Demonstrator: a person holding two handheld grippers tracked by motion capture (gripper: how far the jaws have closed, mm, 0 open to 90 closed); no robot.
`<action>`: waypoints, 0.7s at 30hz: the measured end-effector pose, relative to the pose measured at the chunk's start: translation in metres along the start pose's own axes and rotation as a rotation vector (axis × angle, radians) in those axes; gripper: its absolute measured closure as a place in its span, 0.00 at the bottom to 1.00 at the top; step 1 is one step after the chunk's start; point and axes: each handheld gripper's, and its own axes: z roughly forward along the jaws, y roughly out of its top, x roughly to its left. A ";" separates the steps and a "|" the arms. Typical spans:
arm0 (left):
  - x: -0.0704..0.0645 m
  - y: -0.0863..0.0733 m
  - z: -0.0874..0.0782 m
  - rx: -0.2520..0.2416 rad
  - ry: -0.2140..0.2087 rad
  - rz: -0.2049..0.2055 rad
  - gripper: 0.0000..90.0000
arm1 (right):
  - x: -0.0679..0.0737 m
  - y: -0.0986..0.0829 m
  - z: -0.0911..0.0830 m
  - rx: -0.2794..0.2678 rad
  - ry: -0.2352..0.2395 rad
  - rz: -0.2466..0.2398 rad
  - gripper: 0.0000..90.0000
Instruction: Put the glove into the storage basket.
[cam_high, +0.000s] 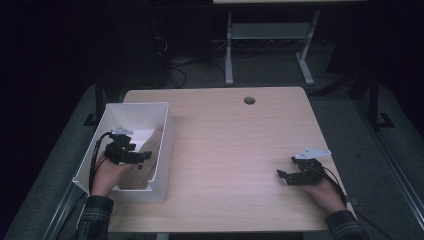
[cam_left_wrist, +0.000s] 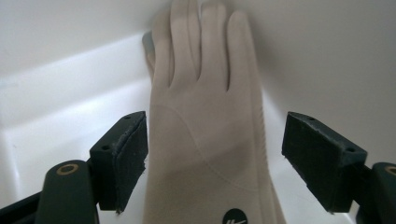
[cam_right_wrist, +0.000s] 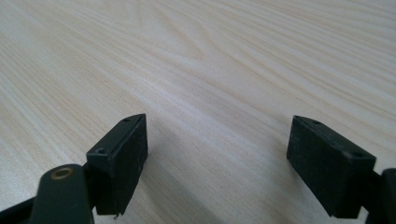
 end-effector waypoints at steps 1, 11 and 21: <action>0.000 0.003 -0.003 -0.004 0.003 0.000 0.24 | 0.000 0.000 0.000 0.000 0.000 -0.001 0.22; -0.016 0.043 -0.031 -0.074 -0.020 0.006 0.24 | 0.000 0.000 0.000 0.003 0.005 -0.004 0.22; -0.052 0.077 -0.043 -0.137 -0.141 0.073 0.24 | 0.000 0.001 0.000 0.002 0.007 -0.002 0.22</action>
